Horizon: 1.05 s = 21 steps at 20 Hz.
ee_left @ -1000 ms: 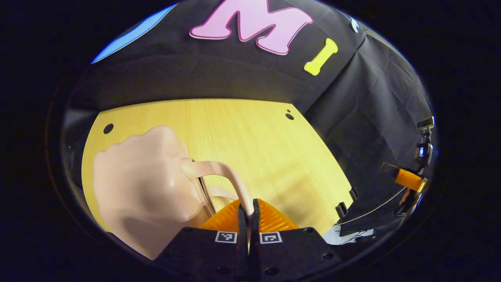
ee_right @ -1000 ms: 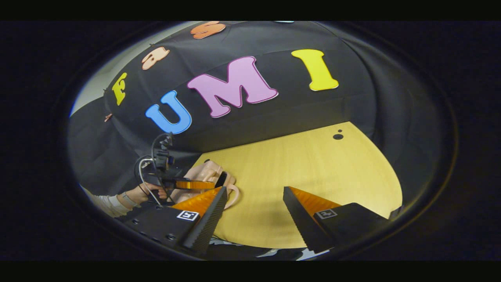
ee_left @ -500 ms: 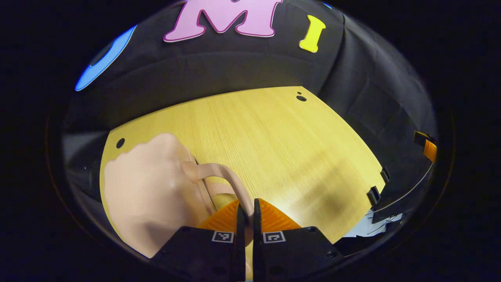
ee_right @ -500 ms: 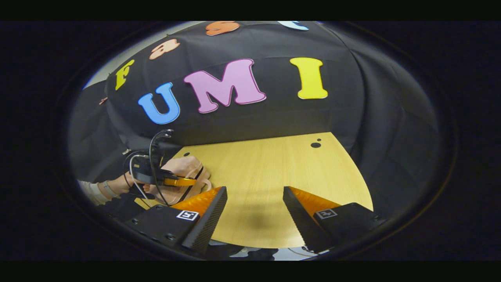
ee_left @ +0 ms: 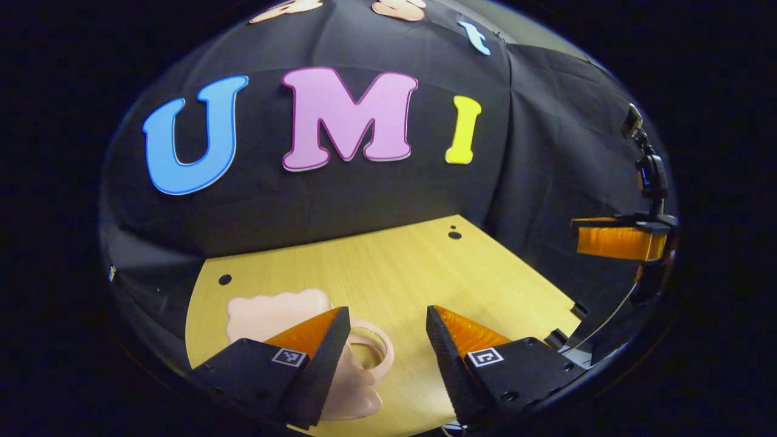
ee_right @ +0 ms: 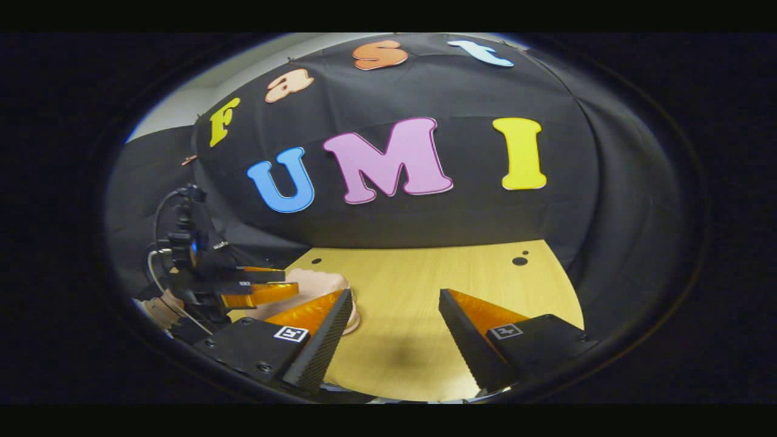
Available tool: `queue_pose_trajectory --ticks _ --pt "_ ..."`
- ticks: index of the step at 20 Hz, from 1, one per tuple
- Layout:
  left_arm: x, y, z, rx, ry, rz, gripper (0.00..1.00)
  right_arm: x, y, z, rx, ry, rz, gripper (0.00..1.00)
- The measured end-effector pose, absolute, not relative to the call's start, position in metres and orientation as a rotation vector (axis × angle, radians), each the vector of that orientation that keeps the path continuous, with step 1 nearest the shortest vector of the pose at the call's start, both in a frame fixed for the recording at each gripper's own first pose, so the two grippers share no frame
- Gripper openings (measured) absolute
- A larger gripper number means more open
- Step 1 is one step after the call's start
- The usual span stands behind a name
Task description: First open the suitcase, pack the skin care products into it, and then close the suitcase.
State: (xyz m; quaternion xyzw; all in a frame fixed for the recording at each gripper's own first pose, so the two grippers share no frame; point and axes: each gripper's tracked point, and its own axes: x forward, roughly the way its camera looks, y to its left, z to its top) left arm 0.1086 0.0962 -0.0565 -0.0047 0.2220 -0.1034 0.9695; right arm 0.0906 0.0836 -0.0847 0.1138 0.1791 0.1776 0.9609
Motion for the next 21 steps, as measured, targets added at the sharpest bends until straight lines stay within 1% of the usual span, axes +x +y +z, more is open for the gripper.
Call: queue_pose_trajectory --ticks 2,3,5,8,13,16,21 --pt "0.103 0.097 -0.019 -0.014 0.345 -0.192 0.81 0.096 0.084 -0.062 0.190 0.299 0.349 0.92" --pt "0.100 0.099 -0.002 -0.009 0.301 -0.175 0.86 0.099 0.084 -0.050 0.169 0.262 0.341 0.92" --pt "0.092 0.099 0.027 0.005 0.224 -0.146 0.89 0.103 0.086 -0.026 0.141 0.192 0.317 0.92" --pt "0.079 0.104 0.055 0.041 0.126 -0.103 0.91 0.107 0.087 0.005 0.133 0.100 0.281 0.92" --pt "0.070 0.113 0.094 0.066 0.028 -0.002 0.91 0.106 0.072 0.032 0.082 0.013 0.205 0.92" --pt "0.060 0.112 0.115 0.042 -0.036 0.051 0.91 0.103 0.070 0.040 0.100 -0.009 0.175 0.92" --pt "0.054 0.115 0.134 0.007 -0.089 0.086 0.91 0.098 0.065 0.060 0.078 -0.077 0.149 0.92"
